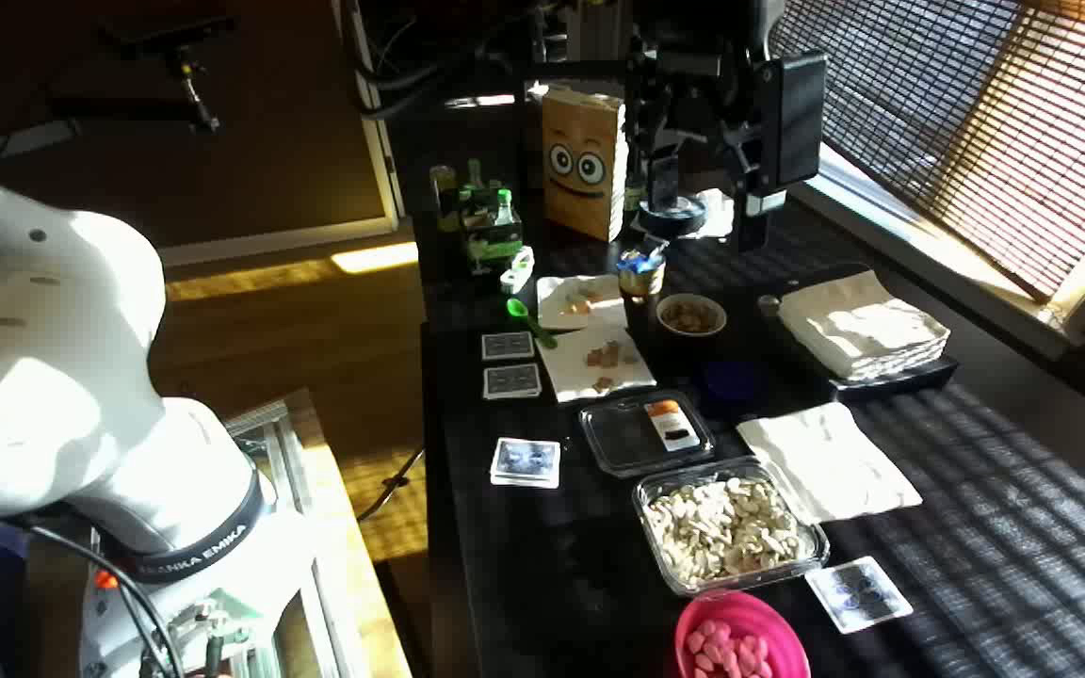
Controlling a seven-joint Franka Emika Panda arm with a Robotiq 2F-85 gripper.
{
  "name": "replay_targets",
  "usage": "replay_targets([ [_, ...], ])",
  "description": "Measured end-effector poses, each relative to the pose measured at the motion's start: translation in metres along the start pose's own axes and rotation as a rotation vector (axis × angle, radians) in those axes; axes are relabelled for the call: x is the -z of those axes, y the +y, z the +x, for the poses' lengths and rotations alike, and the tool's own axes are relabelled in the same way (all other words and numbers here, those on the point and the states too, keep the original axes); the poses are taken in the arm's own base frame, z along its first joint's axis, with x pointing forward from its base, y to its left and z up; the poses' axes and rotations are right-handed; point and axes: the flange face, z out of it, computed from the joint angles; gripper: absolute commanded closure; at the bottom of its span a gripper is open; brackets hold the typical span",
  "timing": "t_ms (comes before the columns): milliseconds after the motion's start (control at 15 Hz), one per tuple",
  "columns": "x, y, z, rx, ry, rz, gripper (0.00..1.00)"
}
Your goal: Pour the contents in the pink bowl into the clear container.
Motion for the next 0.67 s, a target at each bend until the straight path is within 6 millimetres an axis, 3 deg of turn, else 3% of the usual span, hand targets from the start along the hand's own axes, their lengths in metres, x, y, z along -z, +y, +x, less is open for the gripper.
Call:
replay_targets([
  [400,-0.003,0.000,0.000,-0.005,-0.008,0.001,0.00],
  [533,-0.028,-0.001,-0.002,-0.013,-0.050,0.002,0.00],
  [667,-0.071,-0.002,-0.005,-0.019,-0.082,-0.028,0.00],
])
